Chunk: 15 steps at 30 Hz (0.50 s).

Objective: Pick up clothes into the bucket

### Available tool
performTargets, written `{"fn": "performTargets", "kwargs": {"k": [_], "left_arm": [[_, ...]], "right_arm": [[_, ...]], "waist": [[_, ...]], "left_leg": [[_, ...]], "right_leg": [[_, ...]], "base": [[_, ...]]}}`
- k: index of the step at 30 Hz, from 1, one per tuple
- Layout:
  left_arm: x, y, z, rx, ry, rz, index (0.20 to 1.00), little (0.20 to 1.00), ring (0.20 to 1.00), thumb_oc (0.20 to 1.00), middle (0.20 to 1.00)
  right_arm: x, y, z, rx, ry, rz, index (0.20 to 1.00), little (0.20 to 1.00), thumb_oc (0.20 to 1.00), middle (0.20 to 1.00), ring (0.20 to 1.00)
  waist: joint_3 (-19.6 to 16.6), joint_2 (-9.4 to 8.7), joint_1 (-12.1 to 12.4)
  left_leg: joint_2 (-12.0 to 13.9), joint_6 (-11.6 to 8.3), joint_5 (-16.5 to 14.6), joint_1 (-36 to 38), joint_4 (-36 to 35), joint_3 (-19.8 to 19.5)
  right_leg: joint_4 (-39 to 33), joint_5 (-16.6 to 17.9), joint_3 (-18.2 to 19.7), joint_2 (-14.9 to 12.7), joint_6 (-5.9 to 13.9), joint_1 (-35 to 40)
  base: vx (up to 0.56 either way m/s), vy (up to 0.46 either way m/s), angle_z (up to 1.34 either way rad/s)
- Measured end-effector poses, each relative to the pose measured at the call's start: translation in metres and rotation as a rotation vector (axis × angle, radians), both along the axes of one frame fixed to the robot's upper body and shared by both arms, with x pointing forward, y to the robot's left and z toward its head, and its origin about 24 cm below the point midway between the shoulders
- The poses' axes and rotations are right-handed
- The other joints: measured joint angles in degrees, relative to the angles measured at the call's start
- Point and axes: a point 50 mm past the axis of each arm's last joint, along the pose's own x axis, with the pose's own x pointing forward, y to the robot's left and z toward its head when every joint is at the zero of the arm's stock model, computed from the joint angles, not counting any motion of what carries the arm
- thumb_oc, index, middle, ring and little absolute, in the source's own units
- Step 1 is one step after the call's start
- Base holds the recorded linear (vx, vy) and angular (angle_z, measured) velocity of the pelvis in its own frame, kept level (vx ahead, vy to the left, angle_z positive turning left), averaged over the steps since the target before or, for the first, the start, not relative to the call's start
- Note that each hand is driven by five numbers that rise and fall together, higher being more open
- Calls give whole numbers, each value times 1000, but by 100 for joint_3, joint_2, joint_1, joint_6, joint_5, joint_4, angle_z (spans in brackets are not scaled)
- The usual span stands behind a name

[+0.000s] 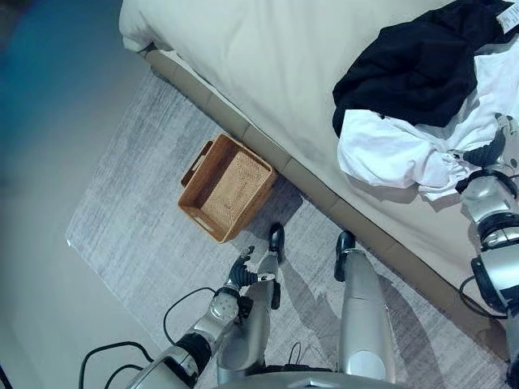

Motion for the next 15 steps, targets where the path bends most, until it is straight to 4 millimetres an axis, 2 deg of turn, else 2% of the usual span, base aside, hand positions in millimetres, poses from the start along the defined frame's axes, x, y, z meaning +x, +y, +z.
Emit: {"fn": "performTargets", "kwargs": {"k": [1,2,3,9,15], "left_arm": [[0,0,0,0,1,0,1000,1000,1000,1000,1000],[0,0,0,1,6,-3,1000,1000,1000,1000,1000],[0,0,-1,0,8,-5,1000,1000,1000,1000,1000],[6,0,3,-2,-2,-10,1000,1000,1000,1000,1000],[13,-1,8,-3,-20,-14,1000,1000,1000,1000,1000]], "right_arm": [[0,-1,0,-1,10,1,912,912,912,912,912],[-1,-3,0,3,32,5,316,316,316,316,316],[-1,-4,1,5,37,5,213,213,213,213,213],[-6,-13,10,0,37,-15,200,200,200,200,200],[-4,-12,9,48,25,-9,200,200,200,200,200]], "waist": [[-1,2,-3],[-2,3,-6],[-2,4,-5],[-2,3,-4],[10,-15,-25]], "left_leg": [[-4,1,3,1,0,-19],[-7,-86,68,22,0,-43],[-13,-141,105,29,0,-46],[-58,-142,107,50,-8,-56],[-25,-141,106,250,-13,-57]], "right_leg": [[1,1,-5,-2,-3,7],[0,4,-17,-12,-7,37],[0,5,-19,-16,-6,49],[-29,9,-54,-87,-3,108],[-198,65,-99,-45,47,403]], "base": [[-31,12,10],[-23,9,3],[-29,15,3],[-17,17,5],[3,9,-1]]}}
